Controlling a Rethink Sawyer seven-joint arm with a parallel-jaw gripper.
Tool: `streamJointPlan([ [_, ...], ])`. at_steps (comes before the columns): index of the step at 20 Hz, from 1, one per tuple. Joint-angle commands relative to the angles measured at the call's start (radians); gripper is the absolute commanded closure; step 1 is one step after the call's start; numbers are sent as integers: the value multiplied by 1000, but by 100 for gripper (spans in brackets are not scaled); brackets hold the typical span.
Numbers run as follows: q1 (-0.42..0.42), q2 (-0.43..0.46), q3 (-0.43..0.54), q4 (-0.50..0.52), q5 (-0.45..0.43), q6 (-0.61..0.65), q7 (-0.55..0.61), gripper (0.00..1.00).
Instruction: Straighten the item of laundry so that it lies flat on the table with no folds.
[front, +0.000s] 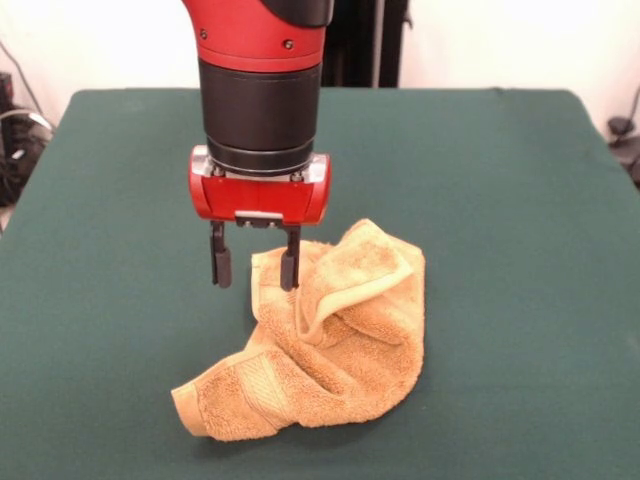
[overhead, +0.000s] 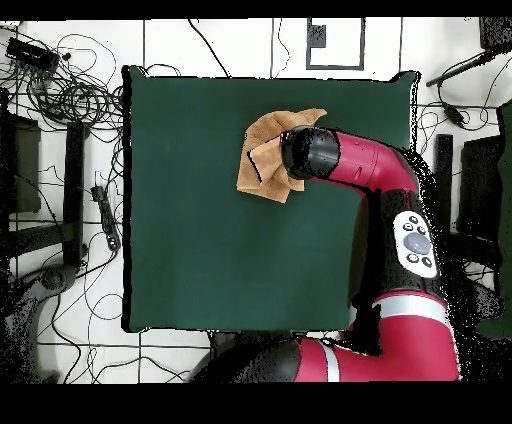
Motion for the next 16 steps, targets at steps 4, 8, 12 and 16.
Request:
streamJointPlan([
  [4, -2, 25, 77, 85, 13, 39, 80, 0],
  [8, -1, 28, 72, 78, 9, 45, 77, 0],
  [12, 12, 58, 63, 57, -7, 32, 79, 0],
  [16, 28, 98, 52, 64, -7, -7, 122, 0],
])
